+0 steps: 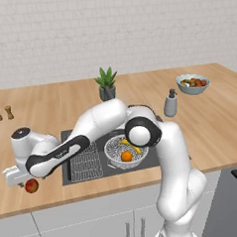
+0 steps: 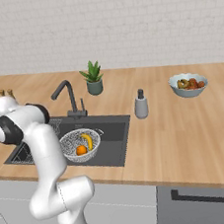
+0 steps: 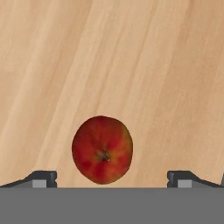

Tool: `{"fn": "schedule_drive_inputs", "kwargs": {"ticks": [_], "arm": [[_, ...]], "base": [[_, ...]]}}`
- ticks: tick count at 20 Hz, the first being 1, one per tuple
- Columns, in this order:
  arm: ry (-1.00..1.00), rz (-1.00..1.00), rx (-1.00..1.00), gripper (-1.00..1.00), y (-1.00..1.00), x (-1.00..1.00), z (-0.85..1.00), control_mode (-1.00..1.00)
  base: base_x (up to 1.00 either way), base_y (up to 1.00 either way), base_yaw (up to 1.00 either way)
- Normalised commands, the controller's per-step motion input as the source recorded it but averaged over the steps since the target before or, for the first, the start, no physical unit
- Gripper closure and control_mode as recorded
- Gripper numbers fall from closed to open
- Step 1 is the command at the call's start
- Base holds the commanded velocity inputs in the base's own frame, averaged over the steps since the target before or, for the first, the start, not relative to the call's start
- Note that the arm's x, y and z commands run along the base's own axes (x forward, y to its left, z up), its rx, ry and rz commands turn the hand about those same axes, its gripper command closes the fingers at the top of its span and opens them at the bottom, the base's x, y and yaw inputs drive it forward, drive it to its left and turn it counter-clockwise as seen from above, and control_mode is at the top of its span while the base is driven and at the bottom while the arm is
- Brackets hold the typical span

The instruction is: Put the colander in the sink, put the orange, apple, banana in the colander, and turn on the sink faucet and pour water over the colander.

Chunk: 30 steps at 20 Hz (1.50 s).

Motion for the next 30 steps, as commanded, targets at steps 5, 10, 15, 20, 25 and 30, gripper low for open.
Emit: {"fn": "schedule_drive_inputs", "kwargs": {"ticks": [5,10,15,20,25,30], "arm": [[0.0,0.0,0.0,-1.0,0.0,0.0,-0.24,-1.0],[0.0,0.0,0.0,-1.0,0.0,0.0,-0.26,-1.0],[0.0,0.0,0.0,-1.0,0.0,0.01,-0.24,-1.0],[0.0,0.0,0.0,1.0,0.07,0.04,-0.17,-1.0],[0.0,0.0,0.0,1.0,0.0,0.0,0.0,-1.0],[-0.01,0.0,0.01,1.0,-0.56,-0.21,0.14,-1.0]], "base": [[0.0,0.0,0.0],[0.0,0.0,0.0],[0.0,0.0,0.0],[0.0,0.0,0.0],[0.0,0.0,0.0],[0.0,0.0,0.0]]}}
